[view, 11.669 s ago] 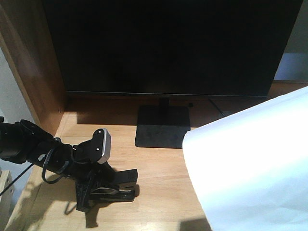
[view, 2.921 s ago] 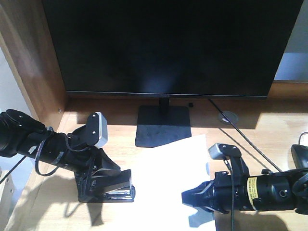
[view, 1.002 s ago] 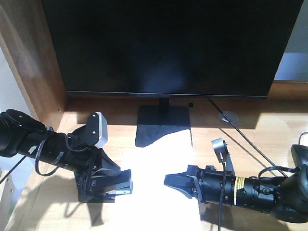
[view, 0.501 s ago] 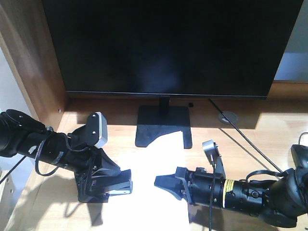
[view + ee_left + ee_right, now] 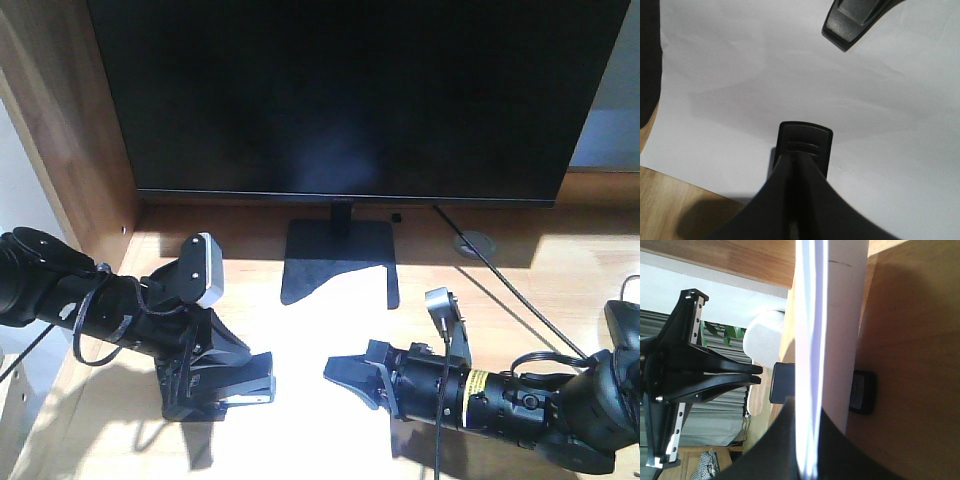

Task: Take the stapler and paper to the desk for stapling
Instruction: 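Slide the paper with the right gripper toward the stapler, then move the stapler with the left gripper onto the paper's edge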

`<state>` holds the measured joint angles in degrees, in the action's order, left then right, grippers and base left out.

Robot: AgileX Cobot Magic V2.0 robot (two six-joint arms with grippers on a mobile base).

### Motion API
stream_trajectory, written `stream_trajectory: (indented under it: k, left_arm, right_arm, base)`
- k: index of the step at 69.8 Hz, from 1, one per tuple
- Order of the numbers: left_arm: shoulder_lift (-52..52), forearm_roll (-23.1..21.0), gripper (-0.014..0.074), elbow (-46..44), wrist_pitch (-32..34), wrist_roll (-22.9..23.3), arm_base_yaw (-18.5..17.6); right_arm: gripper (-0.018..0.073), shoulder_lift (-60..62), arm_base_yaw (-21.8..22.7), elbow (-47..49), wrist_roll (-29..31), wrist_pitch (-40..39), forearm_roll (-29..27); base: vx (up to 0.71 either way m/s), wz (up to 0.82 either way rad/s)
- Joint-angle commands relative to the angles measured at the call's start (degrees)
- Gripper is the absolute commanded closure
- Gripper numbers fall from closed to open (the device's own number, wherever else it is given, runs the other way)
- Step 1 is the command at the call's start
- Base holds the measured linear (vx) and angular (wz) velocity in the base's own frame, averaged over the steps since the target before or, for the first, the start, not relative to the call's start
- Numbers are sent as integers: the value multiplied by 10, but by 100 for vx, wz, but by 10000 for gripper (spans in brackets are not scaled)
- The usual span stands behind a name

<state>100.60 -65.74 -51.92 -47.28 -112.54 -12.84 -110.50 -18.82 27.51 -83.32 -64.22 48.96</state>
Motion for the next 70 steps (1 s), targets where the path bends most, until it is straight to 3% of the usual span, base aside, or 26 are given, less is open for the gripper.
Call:
stream_trajectory:
  k: [1, 38, 60, 70]
  left_arm:
    - [-22, -28, 603, -14, -21, 0, -2]
    - [-22, -29, 603, -14, -18, 0, -2]
    - [-21, -76, 603, -14, -29, -72, -4]
    - [-13, -74, 603, -14, -26, -74, -9]
  right_arm:
    - [562, 20, 0, 9, 6, -39, 5]
    - [562, 20, 0, 9, 7, -39, 28]
    - [562, 20, 0, 9, 7, -39, 29]
    - [562, 20, 0, 9, 6, -39, 29]
  base:
    - [0, 0]
    - [0, 0]
    - [0, 0]
    - [0, 0]
